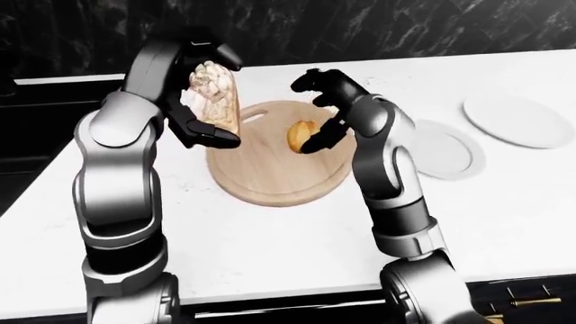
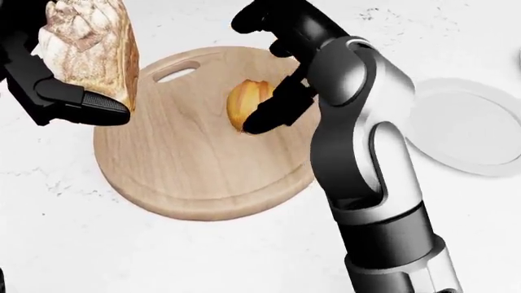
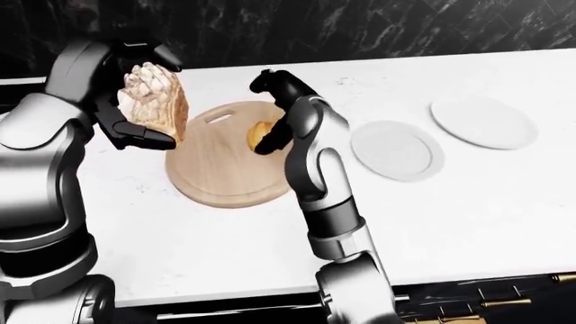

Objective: Place all breads on the cutting board.

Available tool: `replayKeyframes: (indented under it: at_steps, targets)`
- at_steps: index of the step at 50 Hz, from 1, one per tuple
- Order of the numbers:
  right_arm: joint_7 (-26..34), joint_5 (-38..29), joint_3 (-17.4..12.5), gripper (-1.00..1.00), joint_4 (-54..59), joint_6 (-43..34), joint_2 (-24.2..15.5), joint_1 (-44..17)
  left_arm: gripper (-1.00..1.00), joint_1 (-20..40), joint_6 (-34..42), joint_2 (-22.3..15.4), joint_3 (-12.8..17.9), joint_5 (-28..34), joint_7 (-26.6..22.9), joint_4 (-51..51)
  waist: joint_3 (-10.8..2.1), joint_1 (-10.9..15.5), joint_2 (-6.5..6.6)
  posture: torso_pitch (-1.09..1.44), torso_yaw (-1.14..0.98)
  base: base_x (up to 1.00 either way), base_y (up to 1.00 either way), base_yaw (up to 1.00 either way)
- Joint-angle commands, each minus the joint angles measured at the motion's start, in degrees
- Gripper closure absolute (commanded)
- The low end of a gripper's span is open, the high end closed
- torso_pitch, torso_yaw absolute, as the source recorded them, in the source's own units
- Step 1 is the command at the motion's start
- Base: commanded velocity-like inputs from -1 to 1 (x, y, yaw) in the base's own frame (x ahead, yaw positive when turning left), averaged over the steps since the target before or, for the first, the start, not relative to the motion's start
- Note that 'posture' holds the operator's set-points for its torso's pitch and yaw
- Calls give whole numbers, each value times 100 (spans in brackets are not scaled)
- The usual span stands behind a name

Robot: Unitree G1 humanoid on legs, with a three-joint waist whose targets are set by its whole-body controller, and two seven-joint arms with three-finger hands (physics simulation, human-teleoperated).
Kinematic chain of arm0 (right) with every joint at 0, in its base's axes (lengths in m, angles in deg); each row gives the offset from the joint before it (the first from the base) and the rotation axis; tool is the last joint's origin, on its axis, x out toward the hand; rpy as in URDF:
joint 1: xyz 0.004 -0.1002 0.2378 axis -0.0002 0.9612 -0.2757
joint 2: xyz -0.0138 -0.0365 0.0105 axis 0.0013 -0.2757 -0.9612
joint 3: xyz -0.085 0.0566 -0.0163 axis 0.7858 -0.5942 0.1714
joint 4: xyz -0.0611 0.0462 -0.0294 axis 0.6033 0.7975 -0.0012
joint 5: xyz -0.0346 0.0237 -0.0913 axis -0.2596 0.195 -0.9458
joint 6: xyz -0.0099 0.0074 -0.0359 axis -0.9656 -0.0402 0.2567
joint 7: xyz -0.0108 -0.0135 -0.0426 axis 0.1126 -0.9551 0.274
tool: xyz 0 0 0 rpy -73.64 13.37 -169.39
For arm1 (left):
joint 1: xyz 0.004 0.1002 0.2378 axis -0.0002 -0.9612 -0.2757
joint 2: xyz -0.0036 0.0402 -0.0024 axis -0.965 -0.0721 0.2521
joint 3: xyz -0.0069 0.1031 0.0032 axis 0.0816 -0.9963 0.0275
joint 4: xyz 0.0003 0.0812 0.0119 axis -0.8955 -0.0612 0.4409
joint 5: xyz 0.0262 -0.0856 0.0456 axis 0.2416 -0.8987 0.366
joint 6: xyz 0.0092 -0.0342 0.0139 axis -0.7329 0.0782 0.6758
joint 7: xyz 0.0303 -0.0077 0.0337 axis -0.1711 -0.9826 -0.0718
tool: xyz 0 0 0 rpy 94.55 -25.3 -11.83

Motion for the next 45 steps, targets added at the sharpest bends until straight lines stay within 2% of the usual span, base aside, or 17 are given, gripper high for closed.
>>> replayKeyframes:
  at_steps: [1, 4, 9, 22, 29, 35, 37, 40, 45]
  targets:
    - [150, -104, -65, -50, -461, -59, -68, -297, 100, 184, -234, 28, 35, 44, 87, -18, -173, -19, 0, 0, 0, 0, 0, 0]
    - [277, -65, -124, -49, -642, -197, -124, -379, 100, 248, -381, 143, 6, 19, 164, 283, -165, -10, -3, 0, 0, 0, 0, 0]
    - [460, 0, -216, -69, -849, -374, -263, -498, 100, 371, -613, 327, -164, 84, 271, 696, -173, -13, -28, 0, 0, 0, 0, 0]
    - [669, 171, -330, -98, -1117, -755, -595, -809, 100, 392, -1890, 730, -316, 171, 733, 2251, -195, -5, -46, 0, 0, 0, 0, 0]
    - [683, 243, -348, -100, -1188, -788, -694, -768, 100, 323, -2339, 867, -363, 205, 890, 2770, -231, -4, -38, 0, 0, 0, 0, 0]
    - [649, 318, -379, -100, -1184, -834, -726, -803, 65, 252, -2504, 936, -387, 225, 918, 2944, -243, -8, -18, 0, 0, 0, 0, 0]
    - [584, 367, -373, -99, -1135, -797, -728, -774, 39, 249, -2538, 960, -402, 233, 919, 2997, -247, -9, -11, 0, 0, 0, 0, 0]
    - [535, 415, -357, -98, -1100, -756, -727, -714, 26, 171, -2625, 995, -429, 257, 908, 3054, -255, -9, -7, 0, 0, 0, 0, 0]
    - [506, 422, -333, -98, -1082, -753, -724, -696, 22, 95, -2653, 1026, -439, 291, 872, 3051, -277, -18, 6, 0, 0, 0, 0, 0]
